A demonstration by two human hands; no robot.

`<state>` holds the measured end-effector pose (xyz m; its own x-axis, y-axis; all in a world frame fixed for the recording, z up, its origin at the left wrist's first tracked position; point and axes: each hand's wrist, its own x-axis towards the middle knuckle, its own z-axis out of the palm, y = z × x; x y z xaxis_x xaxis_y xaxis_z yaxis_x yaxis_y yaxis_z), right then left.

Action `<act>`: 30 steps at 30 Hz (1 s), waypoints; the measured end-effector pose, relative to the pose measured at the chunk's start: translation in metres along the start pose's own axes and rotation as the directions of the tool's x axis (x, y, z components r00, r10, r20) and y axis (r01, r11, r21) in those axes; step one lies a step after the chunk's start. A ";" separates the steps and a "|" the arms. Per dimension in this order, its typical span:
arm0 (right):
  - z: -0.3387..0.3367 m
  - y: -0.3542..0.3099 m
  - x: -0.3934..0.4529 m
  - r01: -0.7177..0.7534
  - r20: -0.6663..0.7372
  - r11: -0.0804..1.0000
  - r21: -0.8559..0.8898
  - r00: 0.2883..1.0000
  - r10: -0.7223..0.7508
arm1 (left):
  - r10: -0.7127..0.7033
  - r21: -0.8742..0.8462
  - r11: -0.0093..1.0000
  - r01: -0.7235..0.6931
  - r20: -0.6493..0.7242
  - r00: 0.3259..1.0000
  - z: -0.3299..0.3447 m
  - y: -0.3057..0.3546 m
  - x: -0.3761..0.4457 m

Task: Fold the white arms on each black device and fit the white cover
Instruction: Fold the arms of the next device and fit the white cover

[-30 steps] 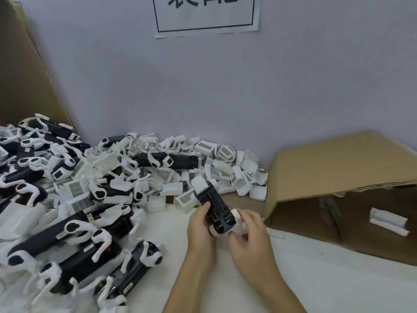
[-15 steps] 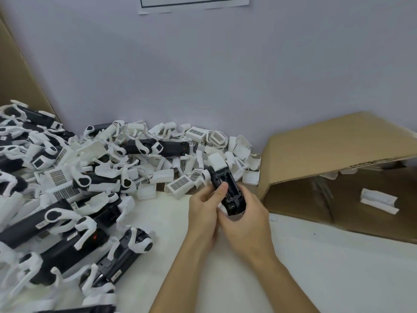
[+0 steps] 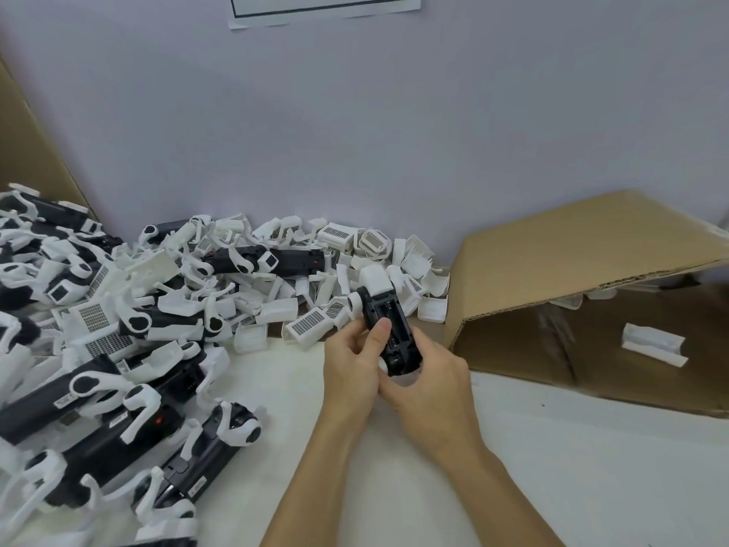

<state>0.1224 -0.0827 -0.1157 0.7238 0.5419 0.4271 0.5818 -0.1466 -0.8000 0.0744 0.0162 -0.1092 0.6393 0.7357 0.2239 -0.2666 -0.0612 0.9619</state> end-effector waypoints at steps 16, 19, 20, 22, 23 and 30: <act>-0.004 0.007 0.014 -0.097 -0.216 0.841 0.532 0.945 0.245 | 0.418 0.549 0.657 -0.517 0.305 0.856 0.004 -0.008 -0.005; -0.007 0.007 0.015 -0.057 -0.280 0.859 0.509 0.933 0.228 | 0.406 0.528 0.669 -0.523 0.331 0.852 0.005 -0.005 -0.005; -0.008 0.007 0.014 -0.045 -0.293 0.864 0.502 0.931 0.219 | 0.393 0.522 0.676 -0.520 0.341 0.854 0.005 -0.004 -0.006; -0.008 0.006 0.014 -0.030 -0.314 0.873 0.487 0.927 0.207 | 0.359 0.514 0.692 -0.506 0.362 0.860 0.005 -0.004 -0.008; -0.008 0.006 0.014 -0.030 -0.318 0.871 0.490 0.925 0.210 | 0.346 0.516 0.696 -0.499 0.367 0.863 0.006 -0.003 -0.008; -0.009 0.004 0.017 -0.082 -0.182 0.787 0.611 0.954 0.240 | 0.384 0.543 0.685 -0.485 0.296 0.874 0.006 -0.005 -0.008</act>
<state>0.1402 -0.0818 -0.1082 0.8973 0.3312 0.2919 0.1723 0.3460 -0.9223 0.0747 0.0067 -0.1150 0.6700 0.4201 0.6120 -0.1012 -0.7651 0.6359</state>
